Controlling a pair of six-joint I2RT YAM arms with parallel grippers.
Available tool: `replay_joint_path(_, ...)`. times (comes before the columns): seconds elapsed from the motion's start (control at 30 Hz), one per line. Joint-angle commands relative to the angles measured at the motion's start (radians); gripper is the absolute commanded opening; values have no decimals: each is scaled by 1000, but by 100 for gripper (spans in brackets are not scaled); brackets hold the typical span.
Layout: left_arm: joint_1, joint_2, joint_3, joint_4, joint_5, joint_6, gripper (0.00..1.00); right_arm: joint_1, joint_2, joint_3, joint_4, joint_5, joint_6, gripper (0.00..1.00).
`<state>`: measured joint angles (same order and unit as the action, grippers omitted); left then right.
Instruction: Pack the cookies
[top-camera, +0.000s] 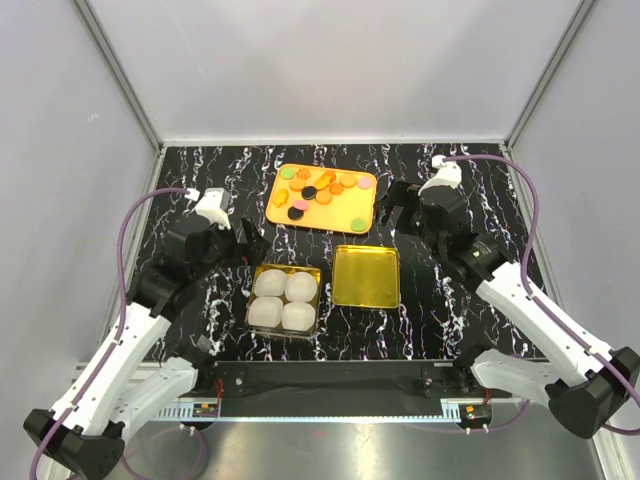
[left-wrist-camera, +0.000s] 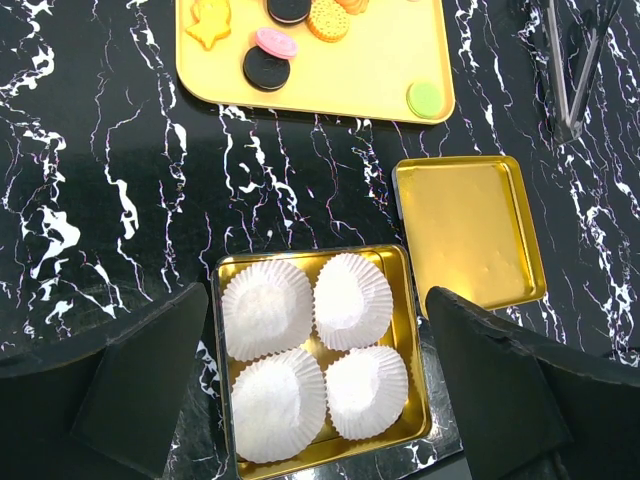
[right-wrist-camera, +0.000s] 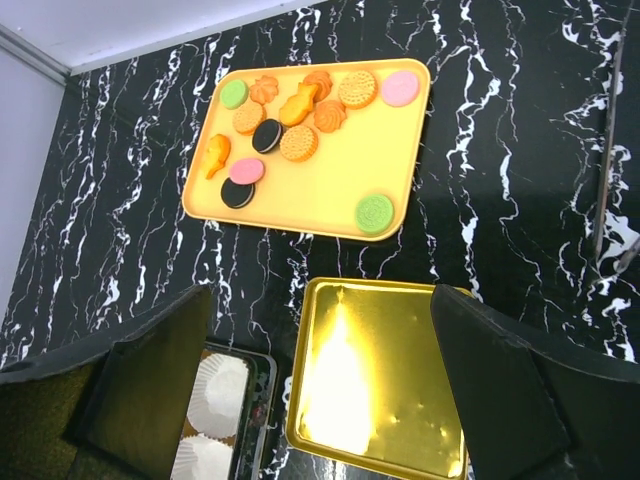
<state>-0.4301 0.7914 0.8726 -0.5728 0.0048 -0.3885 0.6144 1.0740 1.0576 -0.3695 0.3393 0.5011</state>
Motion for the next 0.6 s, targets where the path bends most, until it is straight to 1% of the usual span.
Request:
replay_joint_path(0.0,7,-17,-12,53,34,14,99,1,-33,16,-28,40,2,100)
replay_joint_path(0.2,7,-26,-12,53,49,14,99,-8,21,70,-130,6,-39,100)
replay_joint_path(0.23,7,-27,-12,53,53,14,99,-18,39,105,-158,4,-42,100)
replay_joint_path(0.3,7,-27,-9,53,61,13,99,-82,90,146,-224,-11,-50,100)
replay_joint_path(0.33,7,-26,-9,54,72,11,99,-120,99,148,-229,-57,-53,100)
replay_joint_path(0.37,7,-29,-11,54,78,11,99,-201,115,150,-223,-89,-55,100)
replay_joint_path(0.43,7,-29,-9,51,89,11,99,-296,159,160,-227,-159,-58,100)
replay_joint_path(0.47,7,-32,-7,50,92,11,99,-370,179,168,-232,-174,-61,100)
replay_joint_path(0.57,7,-41,-9,51,98,13,99,-430,260,191,-236,-175,-73,100)
